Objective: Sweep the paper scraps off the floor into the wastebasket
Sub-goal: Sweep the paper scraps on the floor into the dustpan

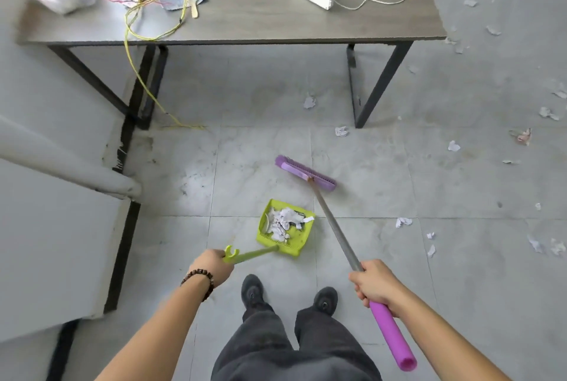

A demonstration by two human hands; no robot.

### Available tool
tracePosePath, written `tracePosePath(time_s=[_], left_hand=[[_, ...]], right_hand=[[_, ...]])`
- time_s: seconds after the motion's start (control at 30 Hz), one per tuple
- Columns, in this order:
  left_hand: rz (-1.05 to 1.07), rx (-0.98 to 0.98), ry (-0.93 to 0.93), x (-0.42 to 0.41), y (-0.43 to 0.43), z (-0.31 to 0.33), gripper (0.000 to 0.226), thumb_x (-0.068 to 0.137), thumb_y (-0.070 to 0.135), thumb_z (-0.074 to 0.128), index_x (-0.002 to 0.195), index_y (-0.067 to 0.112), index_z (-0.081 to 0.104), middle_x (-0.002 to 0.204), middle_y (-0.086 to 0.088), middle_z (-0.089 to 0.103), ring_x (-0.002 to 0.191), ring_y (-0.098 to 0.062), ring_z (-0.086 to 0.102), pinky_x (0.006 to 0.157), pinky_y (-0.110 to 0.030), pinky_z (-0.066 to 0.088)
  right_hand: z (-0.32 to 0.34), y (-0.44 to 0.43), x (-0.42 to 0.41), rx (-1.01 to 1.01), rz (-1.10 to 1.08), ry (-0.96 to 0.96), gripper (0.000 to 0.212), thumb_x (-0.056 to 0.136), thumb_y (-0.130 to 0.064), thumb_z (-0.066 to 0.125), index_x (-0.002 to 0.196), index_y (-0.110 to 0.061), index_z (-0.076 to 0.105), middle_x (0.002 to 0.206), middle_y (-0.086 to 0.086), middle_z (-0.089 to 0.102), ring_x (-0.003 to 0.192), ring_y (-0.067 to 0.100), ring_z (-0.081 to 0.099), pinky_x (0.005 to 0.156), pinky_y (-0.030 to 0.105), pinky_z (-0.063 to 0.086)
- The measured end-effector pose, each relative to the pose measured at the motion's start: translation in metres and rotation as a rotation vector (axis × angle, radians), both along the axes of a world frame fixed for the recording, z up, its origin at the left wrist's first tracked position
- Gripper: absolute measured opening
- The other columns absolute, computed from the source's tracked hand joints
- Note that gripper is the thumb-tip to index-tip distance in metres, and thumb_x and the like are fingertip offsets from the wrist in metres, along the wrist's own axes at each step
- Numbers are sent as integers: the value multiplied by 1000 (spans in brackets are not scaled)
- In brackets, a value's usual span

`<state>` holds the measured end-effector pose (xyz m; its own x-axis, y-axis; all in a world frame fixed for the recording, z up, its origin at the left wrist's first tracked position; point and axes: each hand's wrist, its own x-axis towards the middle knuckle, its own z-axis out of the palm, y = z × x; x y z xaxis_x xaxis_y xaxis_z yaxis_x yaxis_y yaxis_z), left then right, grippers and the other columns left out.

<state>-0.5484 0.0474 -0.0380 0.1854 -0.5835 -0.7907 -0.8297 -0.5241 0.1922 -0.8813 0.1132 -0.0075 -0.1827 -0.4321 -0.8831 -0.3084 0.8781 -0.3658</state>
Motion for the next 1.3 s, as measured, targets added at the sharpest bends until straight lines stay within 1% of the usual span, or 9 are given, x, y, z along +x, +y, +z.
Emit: tracePosePath(time_s=[0.13, 0.33, 0.53, 0.67, 0.77, 0.93, 1.1, 1.2, 1.3], left_hand=[[285, -69, -6, 33, 68, 6, 15, 87, 34, 57, 94, 30, 70, 53, 4, 45, 45, -17, 38, 47, -21, 31], [541, -158, -128, 50, 164, 3, 28, 93, 45, 54, 90, 22, 70, 58, 1, 58, 51, -19, 54, 47, -23, 39], [846, -144, -249, 63, 221, 1, 22, 92, 32, 54, 75, 23, 64, 64, -3, 61, 66, -28, 60, 53, -27, 40], [939, -100, -318, 84, 238, -2, 11, 90, 27, 55, 86, 25, 65, 73, -4, 63, 71, -29, 58, 58, -28, 40], [954, -52, -353, 100, 251, -6, 13, 89, 27, 53, 88, 25, 65, 76, -5, 64, 70, -28, 59, 59, -27, 41], [989, -17, -331, 117, 254, -14, 17, 89, 29, 53, 88, 19, 67, 82, -10, 67, 76, -31, 62, 68, -31, 49], [869, -24, -273, 113, 212, -17, 23, 89, 29, 51, 80, 14, 65, 78, -10, 67, 76, -32, 64, 64, -29, 47], [768, -60, -242, 96, 170, -18, 20, 88, 27, 52, 82, 13, 65, 83, -12, 68, 80, -34, 64, 69, -31, 51], [693, -106, -219, 67, 125, -11, 16, 86, 24, 53, 85, 15, 67, 81, -11, 67, 77, -33, 63, 68, -32, 51]], right_hand=[[-24, -17, 16, -28, 238, 3, 6, 86, -8, 52, 83, -4, 55, 61, 11, 55, 46, 21, 50, 47, 27, 46], [-33, -49, 69, -130, 613, 35, 15, 89, -19, 54, 78, -9, 55, 61, 6, 56, 43, 20, 53, 44, 28, 50], [-36, -47, 133, -138, 931, 43, 11, 90, -16, 46, 83, -13, 53, 71, 6, 59, 44, 20, 58, 39, 24, 48], [-45, -44, 155, -138, 1079, 90, 14, 89, -23, 46, 76, -24, 49, 76, 6, 60, 52, 23, 58, 39, 24, 46], [-58, -37, 156, -91, 1097, 117, 16, 89, -23, 47, 73, -25, 48, 74, 4, 57, 50, 22, 54, 39, 24, 44], [-64, -27, 123, -16, 1030, 159, 17, 86, -23, 51, 69, -24, 48, 65, -1, 52, 63, 24, 54, 55, 29, 46], [-47, -27, 84, -35, 883, 211, 18, 86, -29, 51, 71, -21, 49, 66, 1, 54, 55, 22, 54, 52, 28, 48], [-44, -35, 64, -39, 761, 241, 28, 89, -40, 54, 76, -16, 52, 70, 3, 58, 55, 24, 59, 54, 28, 51], [-39, -45, 41, -53, 572, 207, 27, 91, -36, 54, 82, -10, 56, 67, 8, 60, 42, 21, 57, 41, 23, 47]])
